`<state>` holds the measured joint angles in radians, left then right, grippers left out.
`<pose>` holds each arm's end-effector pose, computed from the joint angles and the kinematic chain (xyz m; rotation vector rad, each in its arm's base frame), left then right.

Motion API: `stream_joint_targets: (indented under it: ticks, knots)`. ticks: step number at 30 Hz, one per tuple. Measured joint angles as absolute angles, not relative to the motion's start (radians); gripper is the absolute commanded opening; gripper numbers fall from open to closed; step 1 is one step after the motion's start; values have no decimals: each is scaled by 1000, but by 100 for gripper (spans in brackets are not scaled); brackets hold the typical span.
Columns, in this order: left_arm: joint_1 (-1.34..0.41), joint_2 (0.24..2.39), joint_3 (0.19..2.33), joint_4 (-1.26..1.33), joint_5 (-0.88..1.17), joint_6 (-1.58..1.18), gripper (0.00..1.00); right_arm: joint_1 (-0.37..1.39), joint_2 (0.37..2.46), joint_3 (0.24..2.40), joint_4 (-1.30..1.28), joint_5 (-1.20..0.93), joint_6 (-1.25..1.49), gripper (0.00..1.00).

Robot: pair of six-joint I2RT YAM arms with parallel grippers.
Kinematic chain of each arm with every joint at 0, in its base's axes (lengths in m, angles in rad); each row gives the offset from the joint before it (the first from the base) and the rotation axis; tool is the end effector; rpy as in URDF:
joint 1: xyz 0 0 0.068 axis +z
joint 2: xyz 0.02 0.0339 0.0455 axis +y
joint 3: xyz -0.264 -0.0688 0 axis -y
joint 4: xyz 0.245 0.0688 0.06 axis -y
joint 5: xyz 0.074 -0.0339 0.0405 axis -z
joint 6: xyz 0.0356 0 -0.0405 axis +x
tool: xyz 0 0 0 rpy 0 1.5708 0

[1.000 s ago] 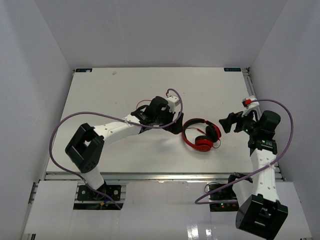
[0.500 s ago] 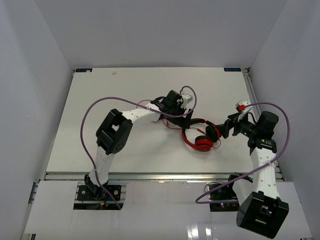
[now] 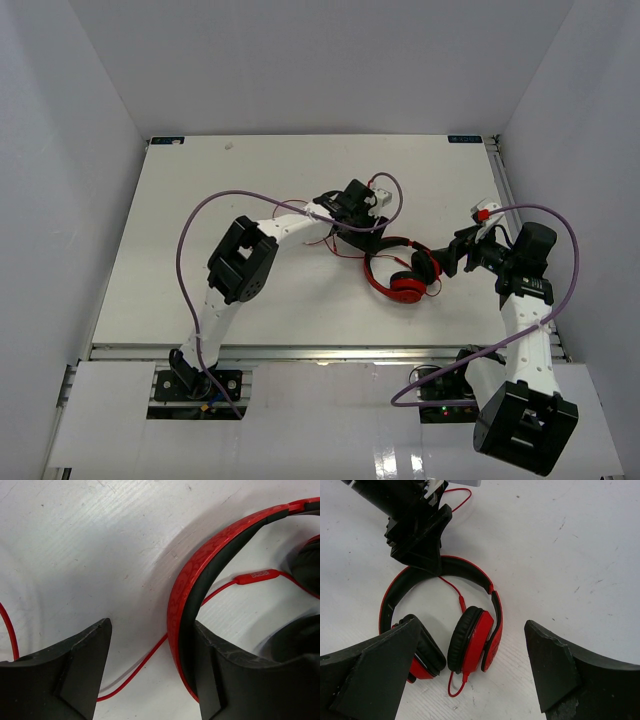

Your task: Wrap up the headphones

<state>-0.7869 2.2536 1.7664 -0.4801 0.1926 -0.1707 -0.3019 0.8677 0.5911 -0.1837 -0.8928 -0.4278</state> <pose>0.3432 -0.3539 0.1669 0.8723 2.4805 -0.6022 0.1874 -0.0293 0.2629 -0.6449 1.7582 0.4053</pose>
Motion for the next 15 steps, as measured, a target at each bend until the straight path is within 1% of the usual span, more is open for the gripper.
stream_joint_targets:
  ticks: [7, 10, 15]
  knots:
    - [-831, 2272, 1798, -509, 96, -144, 62, -302, 870, 591, -184, -893, -427, 91]
    - [-847, 2278, 1809, -523, 62, -131, 55, -303, 870, 591, -184, -893, -427, 91]
    - [-868, 2285, 1821, -532, 36, -121, 39, -303, 871, 591, -184, -892, -427, 91]
